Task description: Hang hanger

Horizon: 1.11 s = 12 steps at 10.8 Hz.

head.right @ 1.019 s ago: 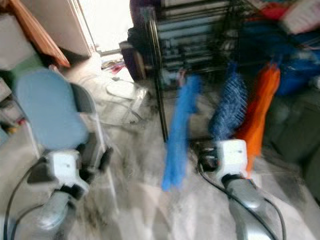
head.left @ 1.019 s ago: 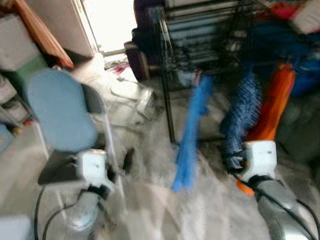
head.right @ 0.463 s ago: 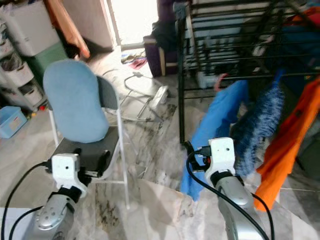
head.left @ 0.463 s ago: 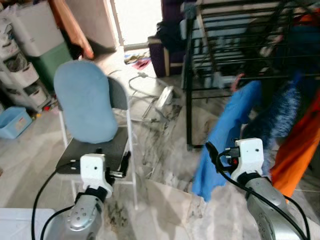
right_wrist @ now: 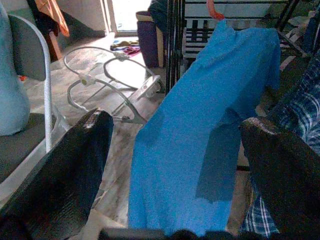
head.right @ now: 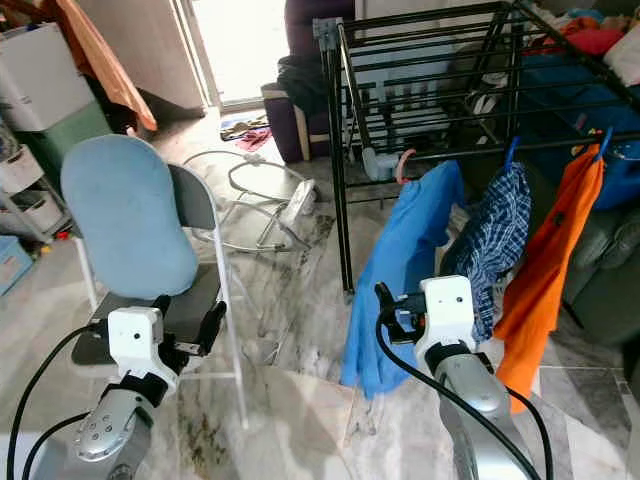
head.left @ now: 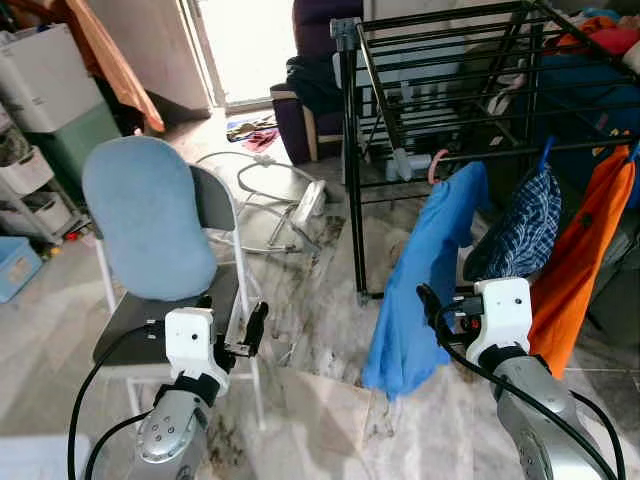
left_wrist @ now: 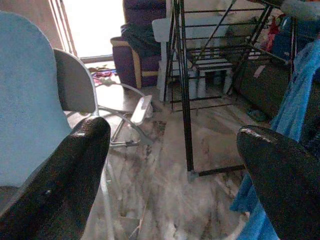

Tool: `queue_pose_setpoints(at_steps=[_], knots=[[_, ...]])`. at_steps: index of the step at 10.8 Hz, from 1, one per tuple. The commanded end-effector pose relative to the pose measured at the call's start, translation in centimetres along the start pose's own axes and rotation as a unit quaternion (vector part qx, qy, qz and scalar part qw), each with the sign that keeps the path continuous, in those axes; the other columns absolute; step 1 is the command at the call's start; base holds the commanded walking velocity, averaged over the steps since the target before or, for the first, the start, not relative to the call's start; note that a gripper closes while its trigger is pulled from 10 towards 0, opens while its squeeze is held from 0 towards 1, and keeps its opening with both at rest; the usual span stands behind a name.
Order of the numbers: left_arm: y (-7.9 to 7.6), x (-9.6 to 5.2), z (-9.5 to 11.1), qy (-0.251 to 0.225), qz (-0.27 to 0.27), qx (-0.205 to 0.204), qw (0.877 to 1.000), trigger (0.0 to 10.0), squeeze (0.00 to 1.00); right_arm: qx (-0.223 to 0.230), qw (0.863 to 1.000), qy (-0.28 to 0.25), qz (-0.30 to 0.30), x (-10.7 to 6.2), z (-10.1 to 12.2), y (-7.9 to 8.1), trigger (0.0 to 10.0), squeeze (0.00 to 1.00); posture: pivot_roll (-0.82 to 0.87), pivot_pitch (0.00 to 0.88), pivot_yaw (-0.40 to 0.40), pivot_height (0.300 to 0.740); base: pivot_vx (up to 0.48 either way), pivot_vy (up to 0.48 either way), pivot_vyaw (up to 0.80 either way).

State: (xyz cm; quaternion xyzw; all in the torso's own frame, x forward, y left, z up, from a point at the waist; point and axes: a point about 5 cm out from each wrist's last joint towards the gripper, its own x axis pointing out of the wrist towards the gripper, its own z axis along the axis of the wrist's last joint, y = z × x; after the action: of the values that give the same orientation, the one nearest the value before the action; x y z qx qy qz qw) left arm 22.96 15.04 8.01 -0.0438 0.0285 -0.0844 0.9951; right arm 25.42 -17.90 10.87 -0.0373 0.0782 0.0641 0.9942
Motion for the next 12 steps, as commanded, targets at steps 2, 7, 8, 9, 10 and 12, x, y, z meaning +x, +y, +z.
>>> queue_pose_setpoints(at_steps=[2,7,8,9,10,12], knots=[[0.09,0.02,0.24,-0.002,-0.005,0.0,1.0,10.0,0.0,0.003,1.0,0.002,0.0,0.11,-0.01,0.08,10.0,0.0,-0.18,0.0,0.118,0.74,0.398,0.268,0.0],[-0.04,0.06,-0.05,0.008,-0.008,0.003,1.0,10.0,0.0,0.003,1.0,0.003,-0.006,0.12,-0.03,0.06,10.0,0.0,-0.18,0.0,0.12,0.74,0.315,0.22,0.0],[-0.08,0.07,-0.15,0.012,-0.007,0.005,1.0,10.0,0.0,0.001,1.0,0.003,-0.007,0.13,-0.04,0.05,10.0,0.0,-0.18,0.0,0.12,0.74,0.0,0.0,0.0],[-0.17,0.05,-0.26,0.013,-0.008,0.004,1.0,10.0,0.0,0.001,1.0,0.003,-0.008,0.14,-0.06,0.03,10.0,0.0,-0.18,0.0,0.12,0.74,0.0,0.0,0.0],[-0.21,0.05,-0.31,0.015,-0.008,0.004,1.0,10.0,0.0,0.0,1.0,0.005,-0.011,0.17,-0.11,-0.09,10.0,0.0,-0.18,0.0,0.117,0.74,0.0,0.0,0.0],[-0.27,0.05,-0.31,0.016,-0.009,0.004,1.0,10.0,0.0,-0.003,1.0,0.008,-0.015,0.27,-0.08,-0.21,10.0,0.0,-0.18,0.0,0.117,0.74,0.0,0.0,-0.22]])
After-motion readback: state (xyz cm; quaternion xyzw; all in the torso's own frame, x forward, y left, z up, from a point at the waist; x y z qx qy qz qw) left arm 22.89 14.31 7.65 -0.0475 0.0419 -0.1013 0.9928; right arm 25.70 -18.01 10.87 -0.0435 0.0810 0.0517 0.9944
